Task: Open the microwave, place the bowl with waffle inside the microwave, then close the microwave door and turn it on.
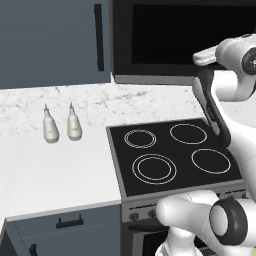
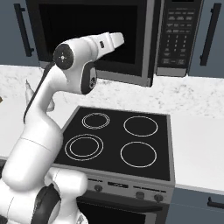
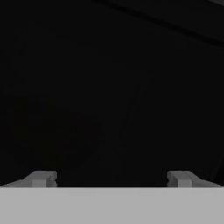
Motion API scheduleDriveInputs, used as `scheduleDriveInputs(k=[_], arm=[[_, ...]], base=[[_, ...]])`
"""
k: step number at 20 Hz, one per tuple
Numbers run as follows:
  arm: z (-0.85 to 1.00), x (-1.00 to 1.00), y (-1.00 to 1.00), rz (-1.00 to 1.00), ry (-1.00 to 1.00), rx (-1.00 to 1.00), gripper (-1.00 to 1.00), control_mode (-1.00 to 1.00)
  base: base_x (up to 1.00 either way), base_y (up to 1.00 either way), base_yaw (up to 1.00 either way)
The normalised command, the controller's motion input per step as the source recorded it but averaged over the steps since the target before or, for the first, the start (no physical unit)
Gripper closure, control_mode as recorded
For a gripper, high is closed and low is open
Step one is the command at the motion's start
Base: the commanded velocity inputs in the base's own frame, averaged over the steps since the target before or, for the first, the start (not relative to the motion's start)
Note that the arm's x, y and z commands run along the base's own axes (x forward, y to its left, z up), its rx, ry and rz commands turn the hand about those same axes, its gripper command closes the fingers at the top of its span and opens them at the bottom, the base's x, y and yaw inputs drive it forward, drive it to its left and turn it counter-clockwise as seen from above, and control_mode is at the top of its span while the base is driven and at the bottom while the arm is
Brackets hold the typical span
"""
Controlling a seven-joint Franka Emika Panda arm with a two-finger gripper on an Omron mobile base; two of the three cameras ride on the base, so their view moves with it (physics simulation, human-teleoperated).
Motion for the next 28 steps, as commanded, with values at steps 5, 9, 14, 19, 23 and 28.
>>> scheduleDriveInputs(k=[5,9,14,19,23,28], arm=[[0.11,0.41,-0.08,0.14,0.25,0.01,-1.0,-1.0],[0.02,0.38,-0.09,0.12,0.26,0.0,-1.0,-1.0],[-0.16,0.44,-0.03,0.08,0.13,0.0,-1.0,-1.0],[-0.86,0.19,0.0,0.06,-0.13,0.09,-1.0,-1.0],[-0.93,0.11,0.0,0.05,-0.25,0.13,-1.0,-1.0],[-0.22,0.35,0.0,0.01,-0.08,0.03,-1.0,-1.0]], base=[[0.0,0.0,0.0],[0.0,0.0,0.0],[0.0,0.0,0.0],[0.0,0.0,0.0],[0.0,0.0,0.0],[0.0,0.0,0.0]])
